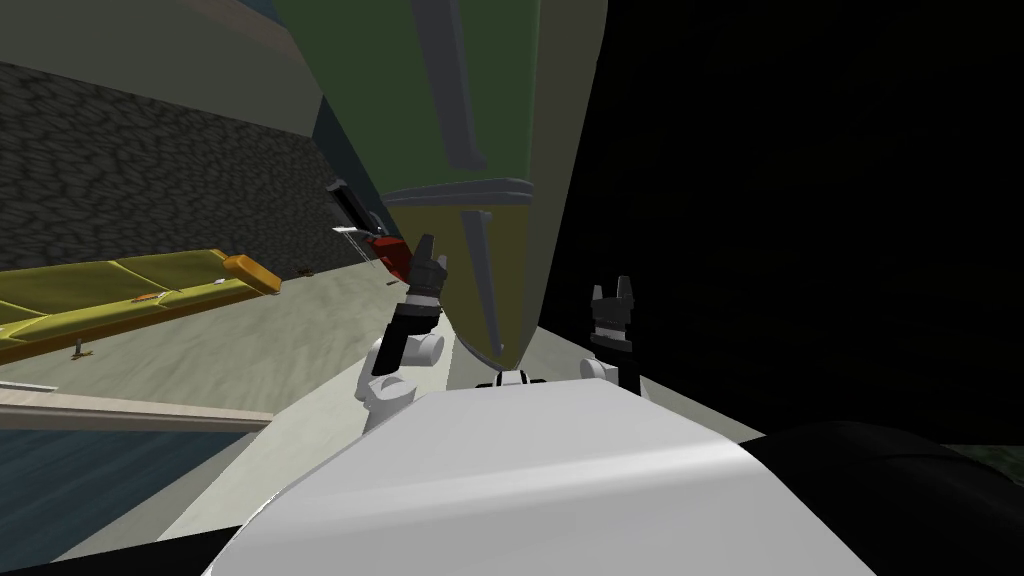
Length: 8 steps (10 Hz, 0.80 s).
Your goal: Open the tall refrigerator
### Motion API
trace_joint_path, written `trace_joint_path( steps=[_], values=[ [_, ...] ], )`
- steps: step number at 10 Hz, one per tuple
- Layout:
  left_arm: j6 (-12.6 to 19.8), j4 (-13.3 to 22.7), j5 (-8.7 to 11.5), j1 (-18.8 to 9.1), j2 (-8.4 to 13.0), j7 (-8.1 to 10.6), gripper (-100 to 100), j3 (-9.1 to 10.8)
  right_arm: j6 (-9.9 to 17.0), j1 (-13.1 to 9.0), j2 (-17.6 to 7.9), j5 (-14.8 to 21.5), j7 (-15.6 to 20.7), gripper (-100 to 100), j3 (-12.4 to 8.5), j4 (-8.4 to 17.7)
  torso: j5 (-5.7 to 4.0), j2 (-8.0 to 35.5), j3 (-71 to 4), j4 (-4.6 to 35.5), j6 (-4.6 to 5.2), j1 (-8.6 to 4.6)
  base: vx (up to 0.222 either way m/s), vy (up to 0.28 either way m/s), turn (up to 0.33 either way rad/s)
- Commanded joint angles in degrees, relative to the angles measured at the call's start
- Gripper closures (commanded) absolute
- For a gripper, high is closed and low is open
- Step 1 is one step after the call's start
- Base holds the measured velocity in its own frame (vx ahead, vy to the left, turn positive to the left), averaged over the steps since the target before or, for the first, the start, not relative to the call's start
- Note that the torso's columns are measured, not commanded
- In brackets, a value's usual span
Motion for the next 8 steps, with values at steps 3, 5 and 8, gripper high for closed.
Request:
trace_joint_path(
  steps=[3,5,8],
  values=[
    [7.37,-0.71,-2.31,-7.52,0.01,0.87,-100,-1.9,0.0,0.0,0.0,0.0,0.0,0,0.0,0.0,0.0,-0.02,-0.01,-0.01,0.01,-0.01,-0.019,0.005,-0.019],
    [10.97,-1.02,-3.55,-11.02,0.54,1.45,-100,-2.89,0.0,0.0,0.0,0.0,0.0,0,0.0,0.0,0.01,0.02,0.01,0.01,0.0,0.01,-0.025,0.007,-0.022],
    [15.34,-1.17,-4.79,-15.75,1.31,2.04,-100,-3.89,0.0,0.0,0.0,0.0,0.0,0,0.0,0.0,0.0,-0.04,-0.03,-0.01,0.01,0.0,-0.018,0.006,-0.013]
  ],
)
